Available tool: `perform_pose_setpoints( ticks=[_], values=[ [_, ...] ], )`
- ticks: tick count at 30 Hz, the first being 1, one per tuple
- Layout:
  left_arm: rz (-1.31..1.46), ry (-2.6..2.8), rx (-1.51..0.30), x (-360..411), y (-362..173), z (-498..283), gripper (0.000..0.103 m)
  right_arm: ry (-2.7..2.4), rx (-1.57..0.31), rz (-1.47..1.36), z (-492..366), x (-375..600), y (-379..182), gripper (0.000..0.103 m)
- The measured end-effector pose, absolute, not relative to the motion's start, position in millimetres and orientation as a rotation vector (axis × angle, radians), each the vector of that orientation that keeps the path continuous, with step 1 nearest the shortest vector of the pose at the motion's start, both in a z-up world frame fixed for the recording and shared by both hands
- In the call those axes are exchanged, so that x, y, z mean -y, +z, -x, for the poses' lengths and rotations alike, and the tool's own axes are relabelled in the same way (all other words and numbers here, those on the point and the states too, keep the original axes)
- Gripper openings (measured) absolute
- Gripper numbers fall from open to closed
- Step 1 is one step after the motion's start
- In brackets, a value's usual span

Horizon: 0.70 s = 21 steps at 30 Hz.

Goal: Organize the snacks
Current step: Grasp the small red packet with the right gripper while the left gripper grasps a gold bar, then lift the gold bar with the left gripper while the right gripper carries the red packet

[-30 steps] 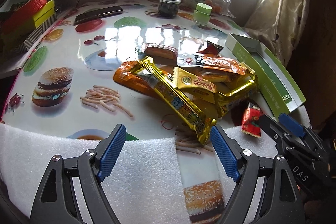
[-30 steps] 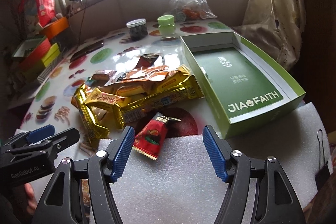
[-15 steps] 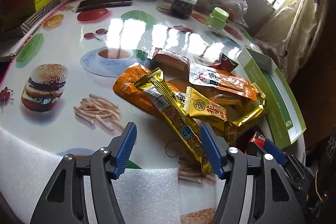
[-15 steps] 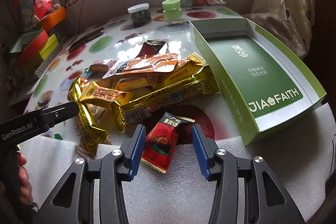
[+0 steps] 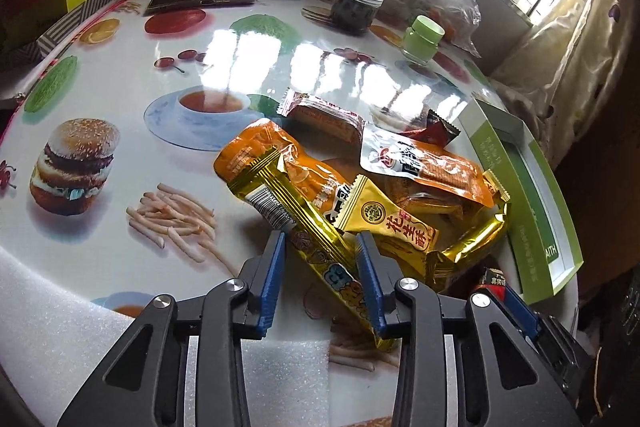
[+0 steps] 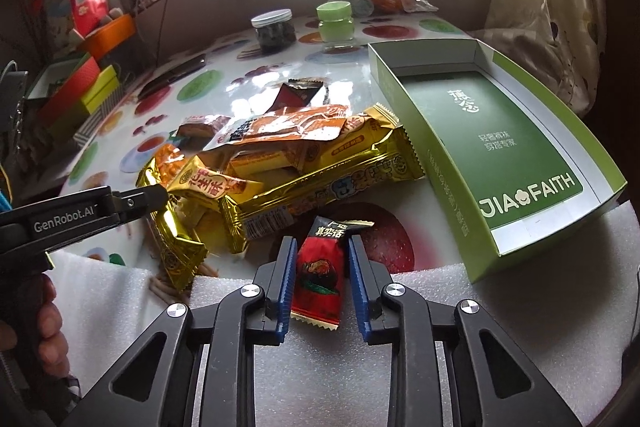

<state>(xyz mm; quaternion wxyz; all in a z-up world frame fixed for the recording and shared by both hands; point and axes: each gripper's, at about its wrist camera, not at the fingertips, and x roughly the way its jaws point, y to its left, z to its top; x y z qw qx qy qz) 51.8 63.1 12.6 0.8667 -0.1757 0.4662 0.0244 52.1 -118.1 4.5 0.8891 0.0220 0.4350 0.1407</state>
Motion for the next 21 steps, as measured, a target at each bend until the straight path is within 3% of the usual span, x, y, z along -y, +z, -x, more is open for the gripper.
perform_pose_setpoints(
  ticks=[2,7,10,21],
  values=[
    [0.359,0.051,-0.967,-62.2,13.9,-52.0,0.027,0.297,-0.897,-0.044,-51.5,118.3,5.5,0.022],
    [0.358,0.057,-0.956,-66.0,16.4,-51.1,0.021,0.307,-0.888,-0.055,-51.0,120.0,8.2,0.022],
    [0.357,0.06,-0.943,-68.6,21.4,-49.8,0.009,0.311,-0.879,-0.051,-50.2,119.1,10.8,0.022],
    [0.332,0.037,-0.919,-68.1,32.4,-44.6,0.007,0.324,-0.832,-0.024,-46.8,115.9,26.8,0.022]
  ],
)
